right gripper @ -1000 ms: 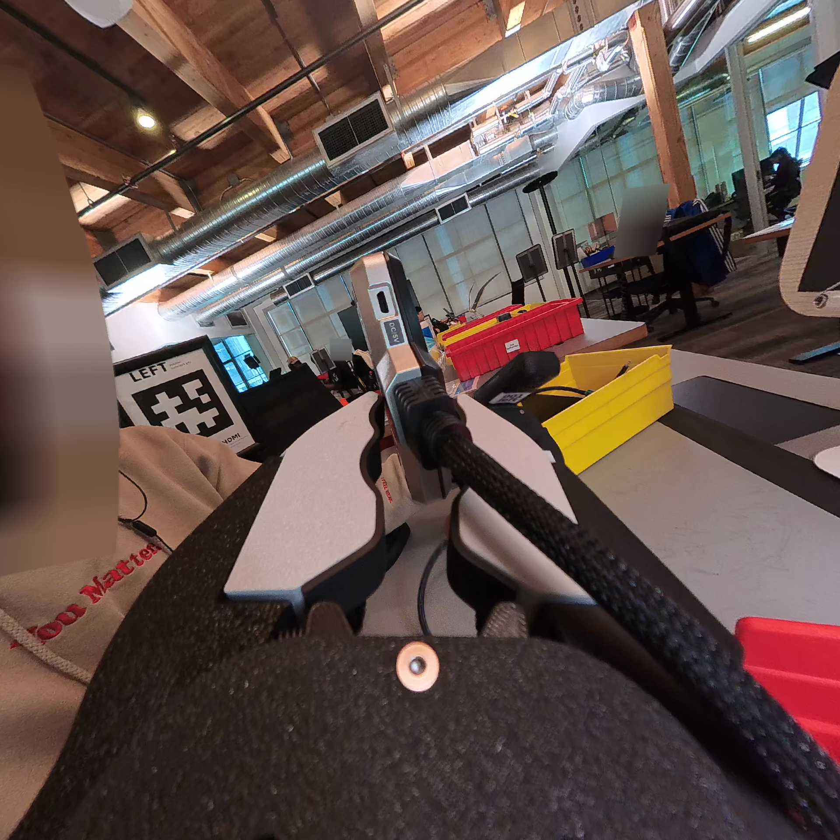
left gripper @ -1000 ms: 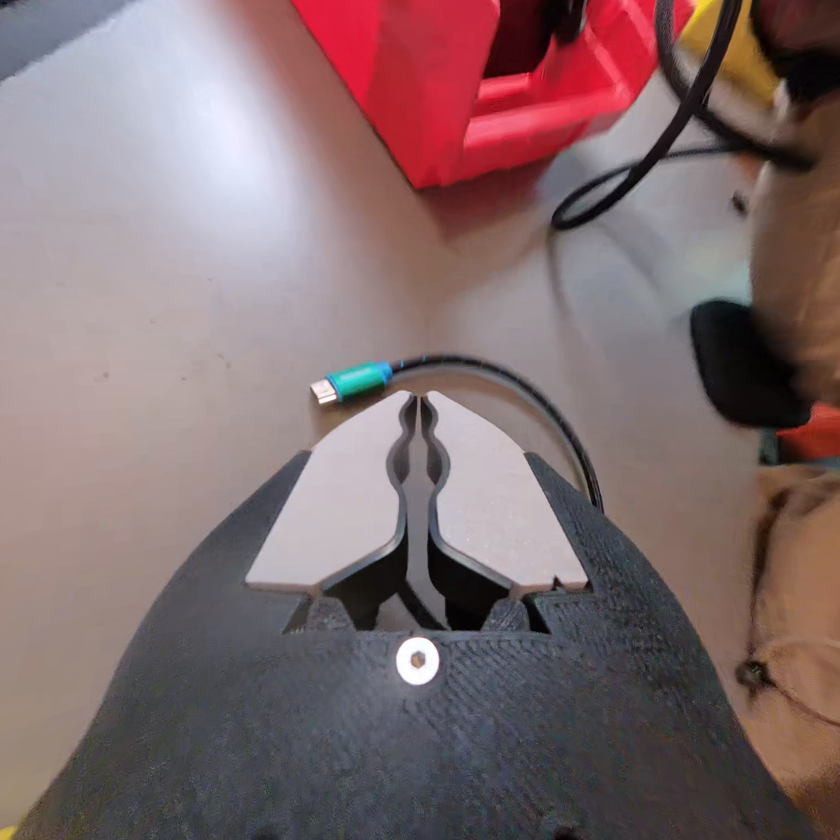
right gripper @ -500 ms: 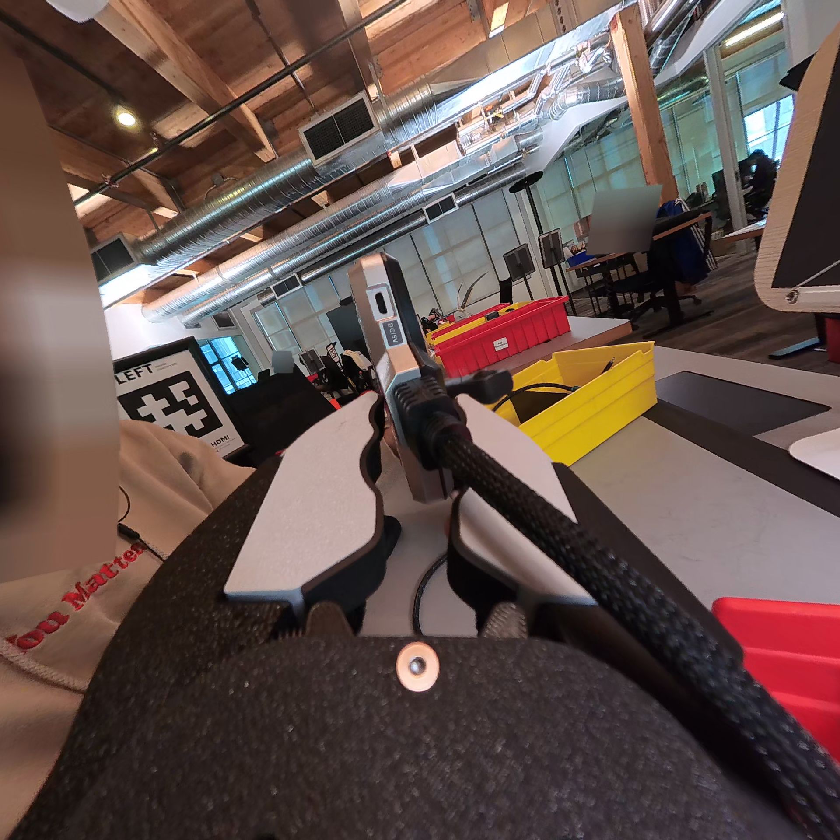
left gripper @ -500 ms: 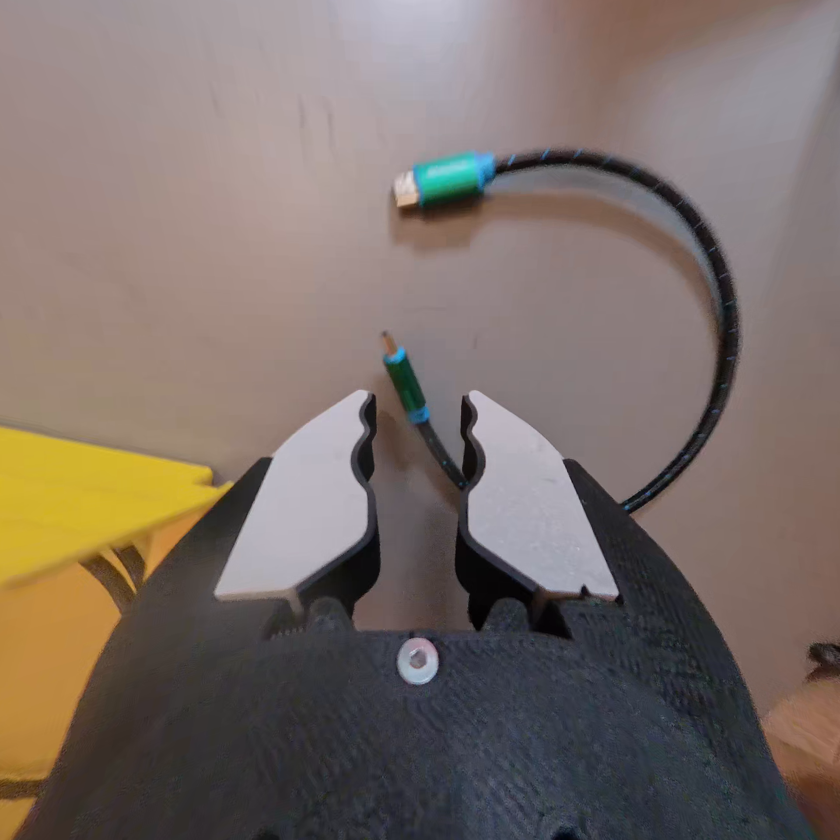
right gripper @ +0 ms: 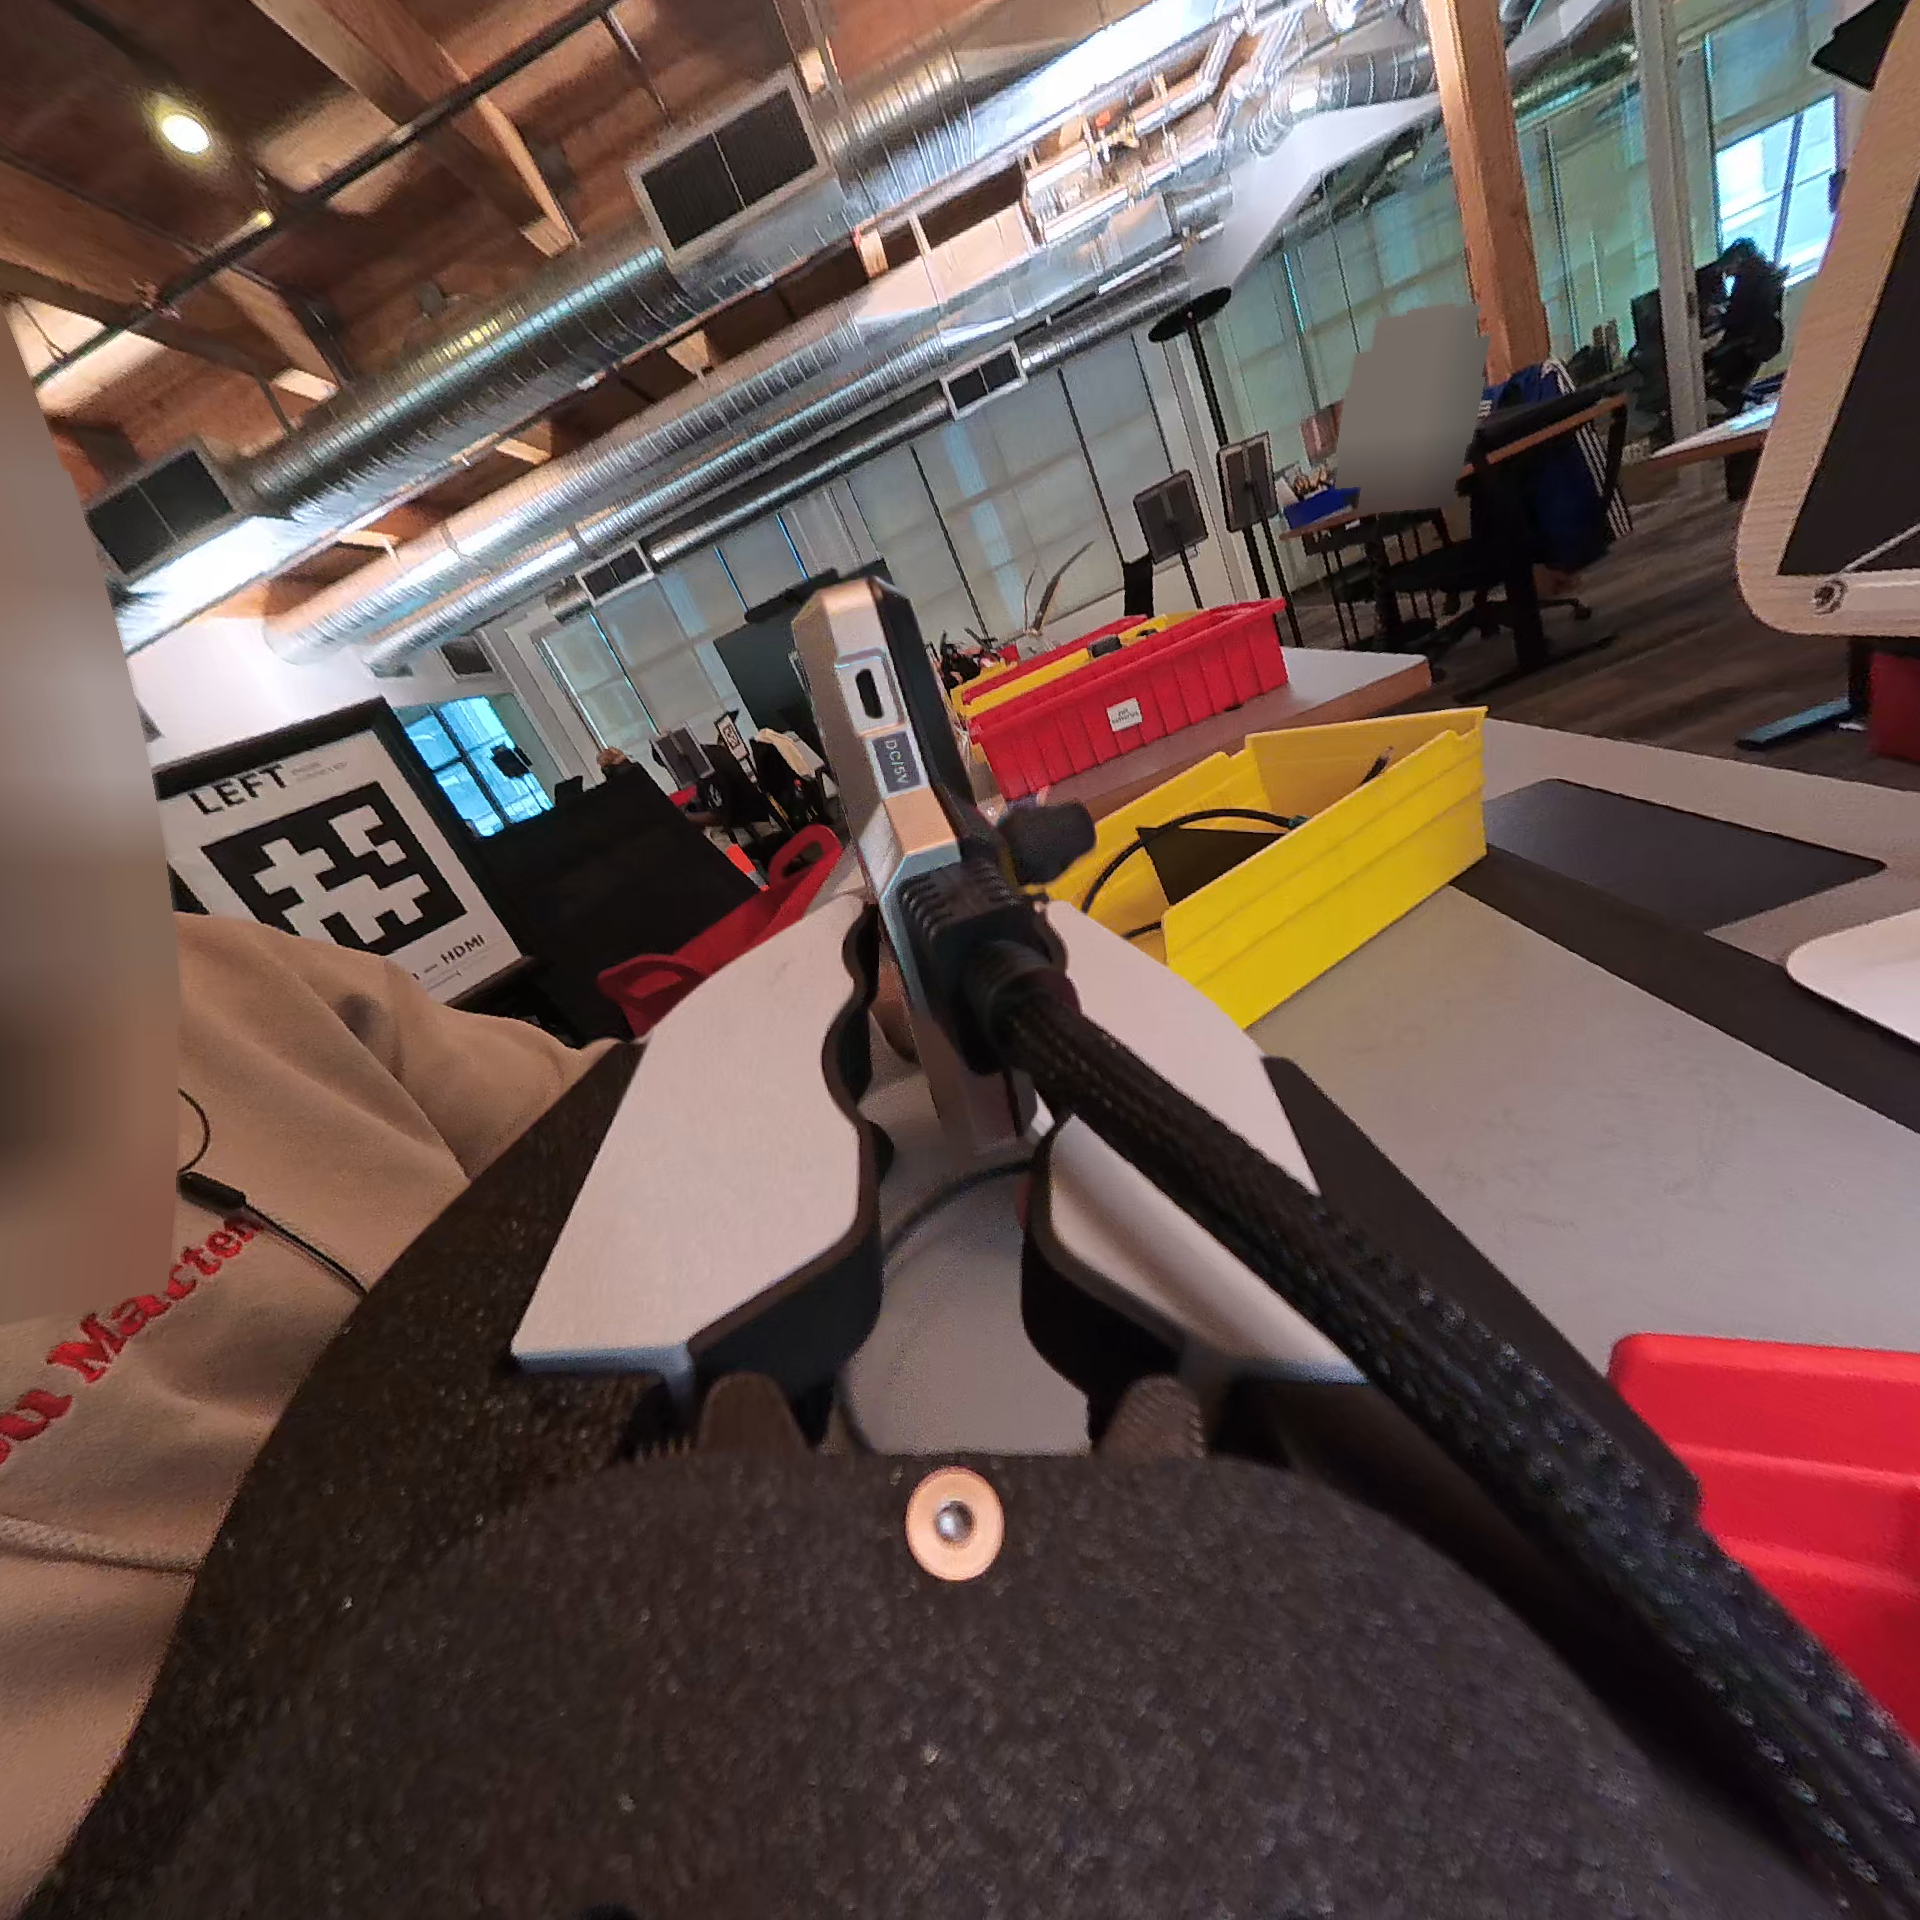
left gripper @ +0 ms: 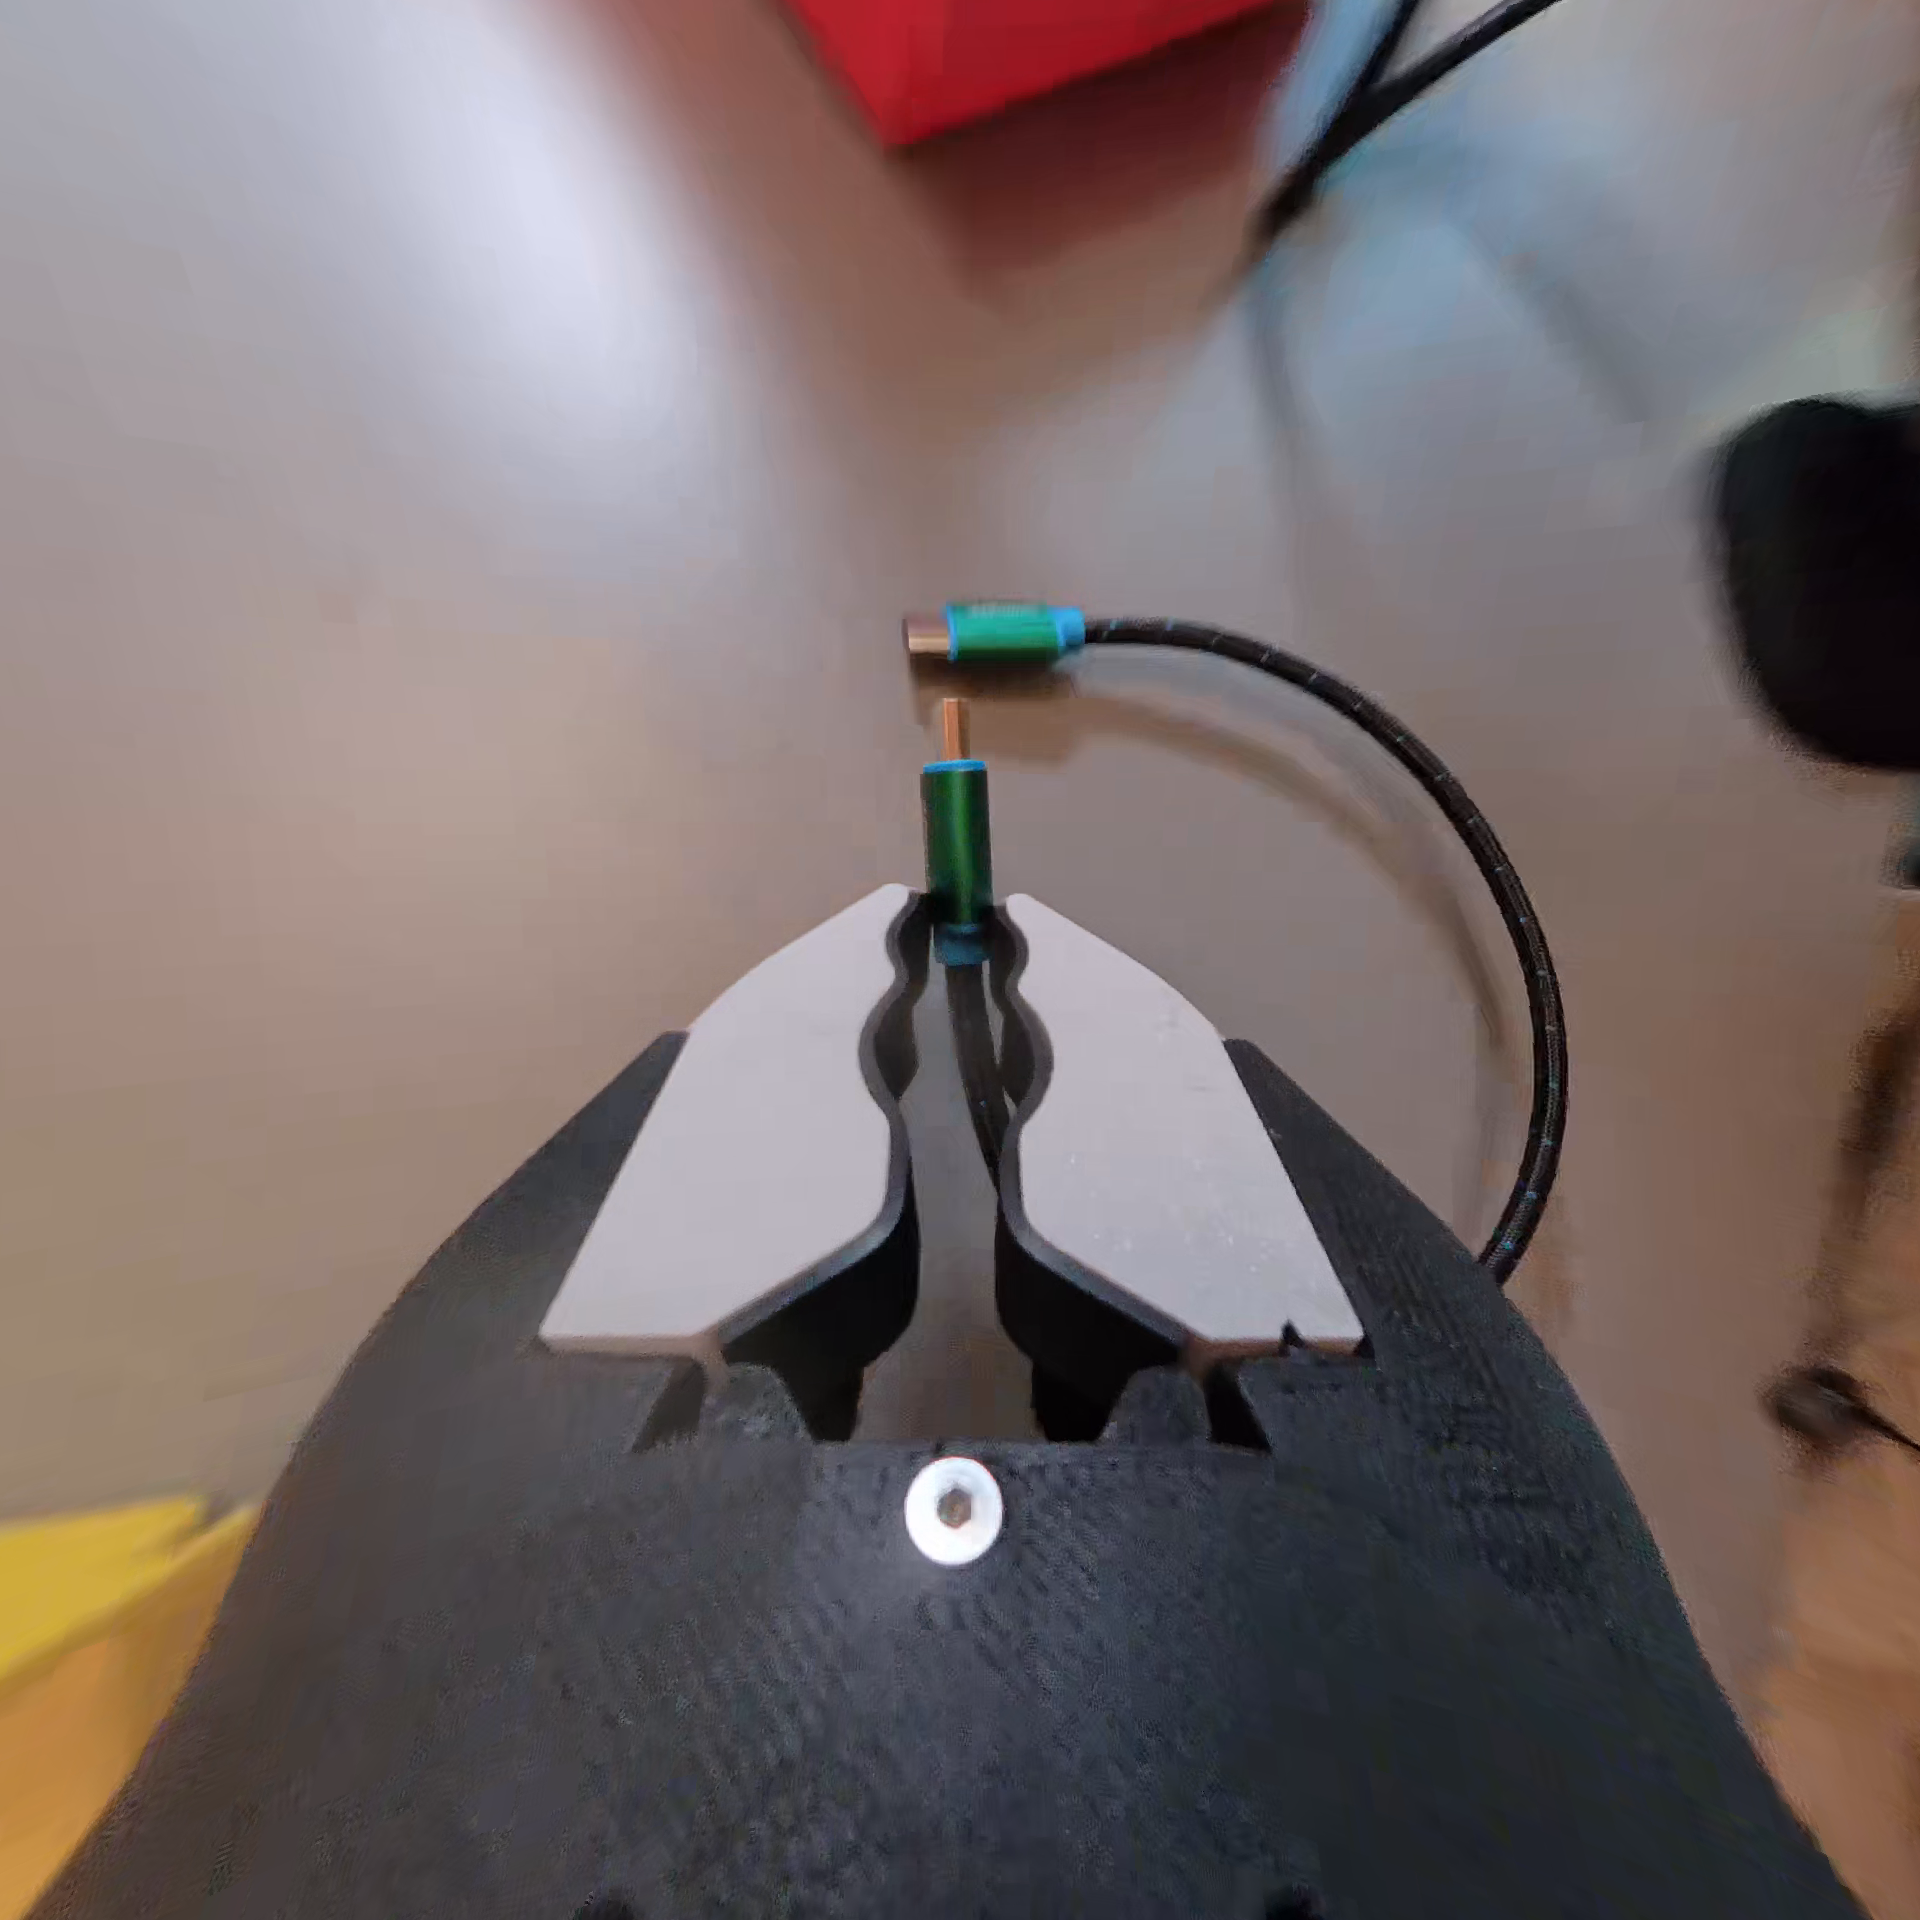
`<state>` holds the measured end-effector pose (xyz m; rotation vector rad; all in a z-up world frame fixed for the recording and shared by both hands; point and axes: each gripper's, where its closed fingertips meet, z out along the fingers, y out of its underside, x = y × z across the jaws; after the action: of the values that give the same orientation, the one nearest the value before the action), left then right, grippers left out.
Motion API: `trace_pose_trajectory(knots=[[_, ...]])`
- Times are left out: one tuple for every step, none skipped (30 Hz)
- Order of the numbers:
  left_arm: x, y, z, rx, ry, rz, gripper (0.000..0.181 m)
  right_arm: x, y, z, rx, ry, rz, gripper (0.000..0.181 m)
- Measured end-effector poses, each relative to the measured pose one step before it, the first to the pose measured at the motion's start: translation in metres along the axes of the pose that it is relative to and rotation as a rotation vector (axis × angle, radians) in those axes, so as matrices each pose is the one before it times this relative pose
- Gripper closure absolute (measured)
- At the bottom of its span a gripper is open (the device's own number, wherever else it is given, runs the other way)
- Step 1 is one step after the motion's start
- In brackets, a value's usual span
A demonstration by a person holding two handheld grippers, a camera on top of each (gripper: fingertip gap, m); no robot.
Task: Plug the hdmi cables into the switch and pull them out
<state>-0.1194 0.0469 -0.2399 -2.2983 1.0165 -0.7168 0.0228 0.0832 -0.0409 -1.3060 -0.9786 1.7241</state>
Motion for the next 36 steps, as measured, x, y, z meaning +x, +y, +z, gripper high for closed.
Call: trace_pose_trajectory(knots=[[0.01236, -0.01297, -0.00523, 0.0286, 0.0688, 0.0149, 0.170, 0.00104, 0.00346, 0.00142, -0.0194, 0.0050, -0.0027, 0.154], [0.01202, -0.01454, -0.00479, 0.0257, 0.0598, 0.0154, 0.170, 0.00110, 0.00415, 0.00208, -0.0225, 0.0048, -0.0030, 0.154], [0.01328, -0.01439, -0.00364, 0.0162, 0.0658, 0.0193, 0.170, 0.00103, 0.00442, 0.00254, -0.0223, 0.0055, -0.0039, 0.154], [0.01154, -0.01447, -0.00233, 0.0131, 0.0511, 0.0251, 0.170, 0.00091, 0.00412, 0.00297, -0.0200, 0.0052, -0.0052, 0.154], [0.00920, -0.01242, -0.00091, -0.0013, 0.0376, 0.0261, 0.170, 0.00041, 0.00365, 0.00316, -0.0164, 0.0020, -0.0041, 0.154], [0.00706, -0.01048, 0.00002, -0.0087, 0.0270, 0.0261, 0.170, -0.00058, 0.00313, 0.00314, -0.0129, -0.0036, -0.0015, 0.154], [0.00493, -0.00912, 0.00044, -0.0067, 0.0180, 0.0208, 0.170, -0.00082, 0.00245, 0.00285, -0.0101, -0.0052, -0.0006, 0.154], [0.00322, -0.00793, 0.00043, 0.0005, 0.0130, 0.0141, 0.170, -0.00006, 0.00196, 0.00255, -0.0076, 0.0001, -0.0020, 0.154], [0.00178, -0.00621, 0.00059, 0.0070, 0.0058, 0.0100, 0.169, 0.00042, 0.00193, 0.00223, -0.0078, 0.0034, -0.0021, 0.154], [0.00020, -0.00389, 0.00084, 0.0085, -0.0048, 0.0065, 0.170, 0.00044, 0.00213, 0.00181, -0.0096, 0.0013, 0.0005, 0.154], [-0.00005, -0.00095, 0.00114, 0.0040, -0.0046, 0.0028, 0.170, -0.00005, 0.00240, 0.00170, -0.0115, -0.0020, 0.0000, 0.154], [0.00031, 0.00125, 0.00105, -0.0011, -0.0015, -0.0001, 0.169, 0.00035, 0.00246, 0.00170, -0.0130, 0.0006, -0.0010, 0.154], [-0.00056, 0.00301, 0.00053, -0.0087, -0.0050, -0.0021, 0.170, 0.00158, 0.00254, 0.00194, -0.0136, 0.0085, -0.0014, 0.154], [-0.00130, 0.00327, -0.00015, -0.0099, -0.0087, -0.0008, 0.169, 0.00198, 0.00231, 0.00212, -0.0131, 0.0123, -0.0037, 0.154], [-0.00105, 0.00216, -0.00051, -0.0041, -0.0058, -0.0001, 0.170, 0.00105, 0.00237, 0.00240, -0.0115, 0.0064, -0.0046, 0.154], [-0.00071, 0.00110, -0.00077, -0.0014, -0.0027, 0.0006, 0.170, 0.00079, 0.00224, 0.00270, -0.0103, 0.0051, -0.0029, 0.154], [-0.00132, 0.00092, -0.00095, -0.0042, -0.0070, 0.0016, 0.170, 0.00196, 0.00228, 0.00294, -0.0111, 0.0134, -0.0038, 0.154], [-0.00221, 0.00191, -0.00070, -0.0114, -0.0132, 0.0027, 0.170, 0.00215, 0.00175, 0.00245, -0.0071, 0.0161, -0.0055, 0.154], [-0.00174, 0.00141, -0.00049, -0.0064, -0.0095, 0.0033, 0.170, 0.00139, 0.00109, 0.00175, -0.0035, 0.0098, -0.0027, 0.155], [-0.00122, 0.00054, -0.00070, 0.0006, -0.0045, -0.0001, 0.170, 0.00060, 0.00036, 0.00083, 0.0012, 0.0038, 0.0013, 0.154], [-0.00144, -0.00037, -0.00098, 0.0065, -0.0048, -0.0032, 0.170, 0.00077, 0.00032, 0.00033, 0.0011, 0.0015, 0.0056, 0.154], [-0.00093, -0.00095, -0.00146, 0.0108, -0.0008, -0.0024, 0.169, 0.00106, 0.00022, 0.00003, 0.0010, 0.0042, 0.0036, 0.155], [-0.00051, -0.00114, -0.00157, 0.0110, 0.0008, -0.0044, 0.169, 0.00087, 0.00005, 0.00031, 0.0030, 0.0033, 0.0010, 0.155], [-0.00015, -0.00021, -0.00114, 0.0040, -0.0001, -0.0029, 0.169, 0.00000, 0.00013, 0.00084, 0.0026, -0.0006, -0.0002, 0.155], [-0.00012, 0.00071, -0.00053, -0.0026, -0.0023, 0.0009, 0.170, -0.00008, -0.00021, 0.00106, 0.0053, 0.0006, -0.0014, 0.155], [0.00001, 0.00087, -0.00032, -0.0035, -0.0019, -0.0002, 0.170, 0.00031, -0.00007, 0.00098, 0.0045, 0.0015, -0.0021, 0.155], [-0.00012, 0.00040, -0.00008, -0.0002, 0.0010, -0.0036, 0.170, 0.00011, -0.00010, 0.00068, 0.0047, 0.0000, -0.0013, 0.155], [0.00038, -0.00016, -0.00018, 0.0048, 0.0079, -0.0070, 0.170, -0.00054, -0.00054, 0.00030, 0.0069, -0.0048, 0.0019, 0.155], [0.00058, -0.00064, 0.00010, 0.0083, 0.0129, -0.0082, 0.170, -0.00105, -0.00073, 0.00006, 0.0087, -0.0080, -0.0018, 0.155], [-0.00021, 0.00123, 0.00068, -0.0042, 0.0057, -0.0046, 0.170, -0.00058, 0.00049, 0.00053, -0.0022, -0.0022, -0.0040, 0.155], [-0.00061, 0.00225, 0.00100, -0.0122, -0.0021, -0.0002, 0.170, 0.00049, 0.00239, 0.00093, -0.0153, 0.0061, -0.0061, 0.155], [0.00062, 0.00247, 0.00131, -0.0161, 0.0023, 0.0051, 0.170, 0.00000, 0.00295, 0.00148, -0.0186, 0.0046, -0.0100, 0.155], [0.00129, 0.00141, 0.00119, -0.0097, 0.0043, 0.0081, 0.170, -0.00108, 0.00152, 0.00133, -0.0081, -0.0025, -0.0087, 0.155], [0.00063, 0.00002, 0.00042, -0.0007, 0.0015, 0.0038, 0.170, -0.00065, 0.00042, 0.00079, -0.0015, -0.0018, -0.0018, 0.155], [-0.00004, -0.00225, -0.00073, 0.0157, 0.0010, 0.0001, 0.170, 0.00001, -0.00099, -0.00042, 0.0066, -0.0014, 0.0054, 0.155], [-0.00006, -0.00368, -0.00158, 0.0277, 0.0082, -0.0054, 0.170, -0.00007, -0.00243, -0.00130, 0.0158, -0.0041, 0.0106, 0.156]])
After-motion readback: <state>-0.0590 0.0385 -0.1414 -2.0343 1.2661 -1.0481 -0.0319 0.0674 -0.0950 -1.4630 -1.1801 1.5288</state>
